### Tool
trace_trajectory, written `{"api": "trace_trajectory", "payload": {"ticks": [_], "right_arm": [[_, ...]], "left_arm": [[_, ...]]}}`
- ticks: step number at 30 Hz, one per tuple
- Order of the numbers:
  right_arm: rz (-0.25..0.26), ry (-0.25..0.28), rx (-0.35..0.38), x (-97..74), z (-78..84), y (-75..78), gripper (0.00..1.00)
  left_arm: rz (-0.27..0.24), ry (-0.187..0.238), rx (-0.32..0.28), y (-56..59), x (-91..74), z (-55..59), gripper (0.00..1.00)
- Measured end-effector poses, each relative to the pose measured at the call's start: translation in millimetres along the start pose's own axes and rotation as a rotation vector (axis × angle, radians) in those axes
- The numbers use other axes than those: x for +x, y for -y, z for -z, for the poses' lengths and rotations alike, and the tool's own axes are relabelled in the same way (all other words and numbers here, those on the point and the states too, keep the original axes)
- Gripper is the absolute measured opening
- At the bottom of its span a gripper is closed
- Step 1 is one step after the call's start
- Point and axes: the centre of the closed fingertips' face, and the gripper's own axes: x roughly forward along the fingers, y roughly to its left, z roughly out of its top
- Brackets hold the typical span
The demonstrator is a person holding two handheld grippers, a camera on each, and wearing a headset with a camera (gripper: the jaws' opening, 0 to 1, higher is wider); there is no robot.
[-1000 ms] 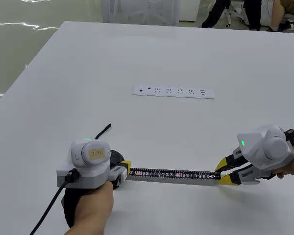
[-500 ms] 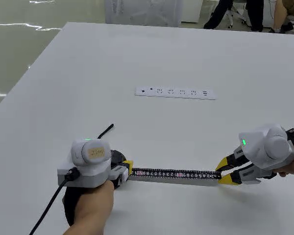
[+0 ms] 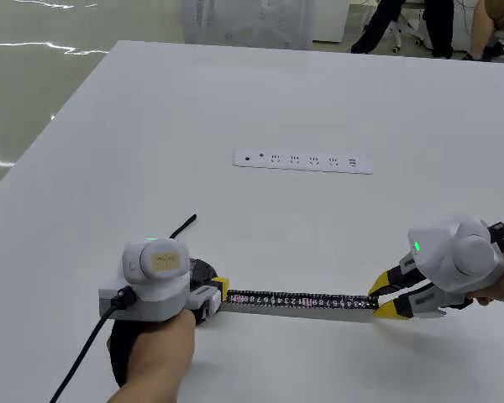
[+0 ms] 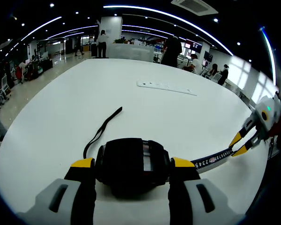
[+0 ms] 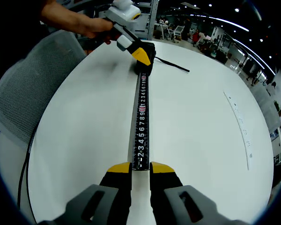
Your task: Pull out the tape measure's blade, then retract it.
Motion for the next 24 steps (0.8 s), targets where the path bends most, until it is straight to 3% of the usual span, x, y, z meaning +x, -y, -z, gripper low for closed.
{"api": "trace_trajectory", "payload": {"ticks": [24], "right_arm": [[-0.012, 0.001, -0.02, 2.0, -8.8, 1.0, 0.13]], "left_arm": [[0.009, -0.004, -0.01, 0.6, -2.7, -0.8, 0.58]]}}
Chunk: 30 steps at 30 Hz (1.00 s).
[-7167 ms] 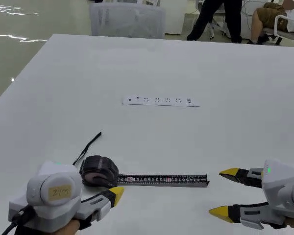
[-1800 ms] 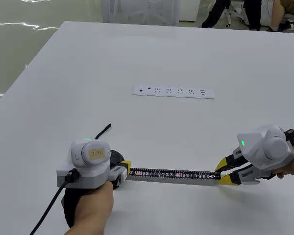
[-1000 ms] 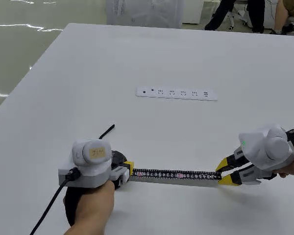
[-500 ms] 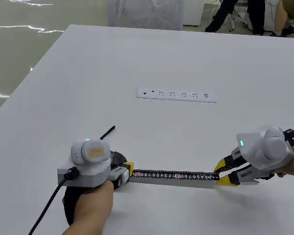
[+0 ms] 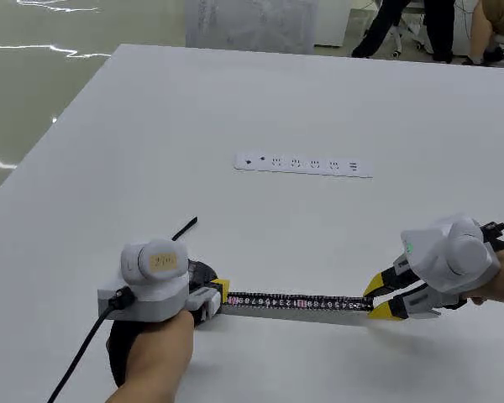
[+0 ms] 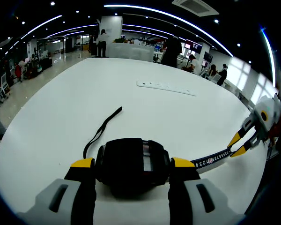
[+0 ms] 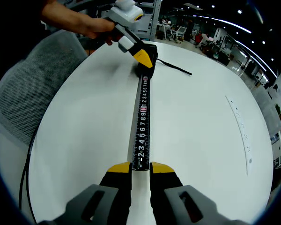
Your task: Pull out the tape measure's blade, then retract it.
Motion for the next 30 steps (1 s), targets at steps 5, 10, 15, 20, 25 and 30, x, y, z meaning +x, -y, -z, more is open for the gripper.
{"api": "trace_trajectory", "payload": {"ticks": [5, 10, 15, 20, 25, 30], "right_arm": [[0.001, 0.003, -0.003, 0.9, -3.0, 0.9, 0.13], [-0.001, 0.002, -0.01, 2.0, -5.2, 0.8, 0.13], [-0.001, 0.004, -0.011, 3.3, -7.8, 0.8, 0.13], [-0.002, 0.006, -0.011, 4.0, -9.6, 0.7, 0.13], [-0.003, 0.005, -0.013, 4.4, -11.3, 0.5, 0.13], [-0.003, 0.009, -0.017, 4.4, -15.7, 1.8, 0.13]], "left_arm": [[0.003, 0.0, -0.009, -0.1, -1.5, 0.1, 0.58], [0.004, -0.001, -0.013, -0.4, -1.3, 0.3, 0.58], [0.004, 0.002, -0.015, -1.3, -2.0, 0.4, 0.58], [0.006, 0.0, -0.016, -1.9, -0.3, 0.2, 0.58], [0.006, -0.001, -0.021, -2.8, -0.1, 0.4, 0.58], [0.012, -0.001, -0.026, -2.7, 0.3, -0.3, 0.58]]}}
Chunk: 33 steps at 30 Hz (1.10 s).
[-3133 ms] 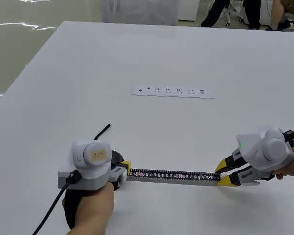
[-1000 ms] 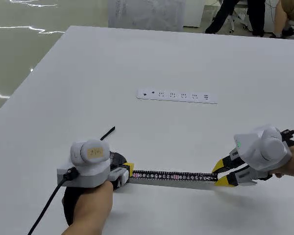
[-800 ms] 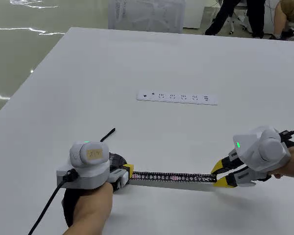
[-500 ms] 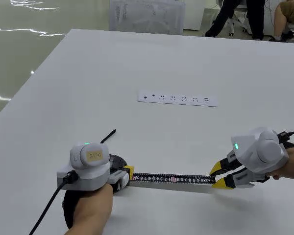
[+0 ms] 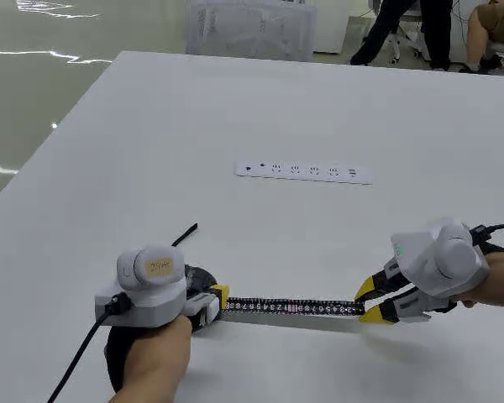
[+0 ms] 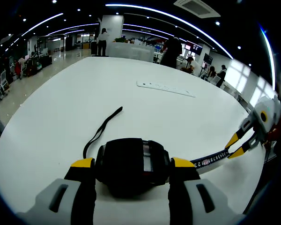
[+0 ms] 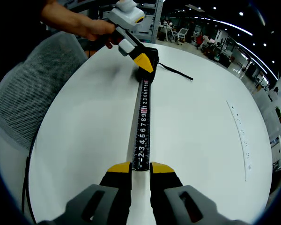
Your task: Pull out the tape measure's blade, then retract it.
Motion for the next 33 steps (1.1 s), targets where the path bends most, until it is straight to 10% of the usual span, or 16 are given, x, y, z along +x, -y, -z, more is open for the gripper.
{"api": "trace_trajectory", "payload": {"ticks": [33], "right_arm": [[-0.005, 0.014, -0.005, 5.5, -15.1, 1.9, 0.13]], "left_arm": [[0.007, -0.003, -0.014, 1.2, -3.1, -0.5, 0.58]]}}
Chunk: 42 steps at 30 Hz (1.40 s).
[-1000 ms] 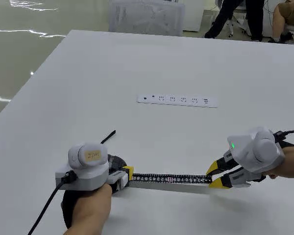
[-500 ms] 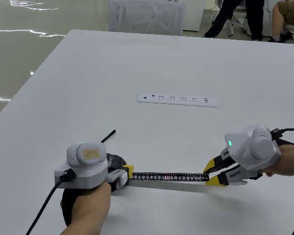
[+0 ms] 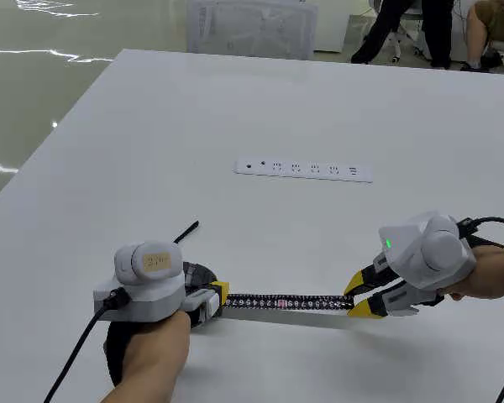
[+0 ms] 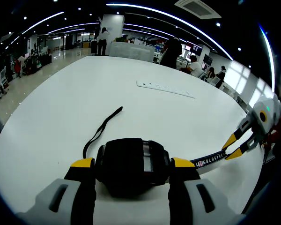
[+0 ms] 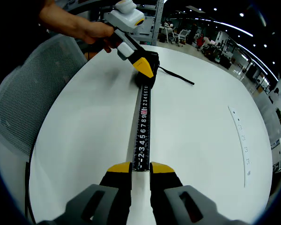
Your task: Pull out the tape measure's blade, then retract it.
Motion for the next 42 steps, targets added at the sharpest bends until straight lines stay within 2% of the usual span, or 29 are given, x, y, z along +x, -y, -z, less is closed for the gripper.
{"api": "trace_trajectory", "payload": {"ticks": [25, 42], "right_arm": [[-0.004, 0.0, 0.001, 4.0, -5.2, -0.2, 0.13], [-0.004, 0.003, 0.0, 6.7, -9.3, -0.7, 0.13]], "left_arm": [[0.0, -0.002, 0.007, -2.1, 4.6, -0.1, 0.58], [-0.001, 0.0, 0.002, -1.9, 0.6, 1.2, 0.58]]}}
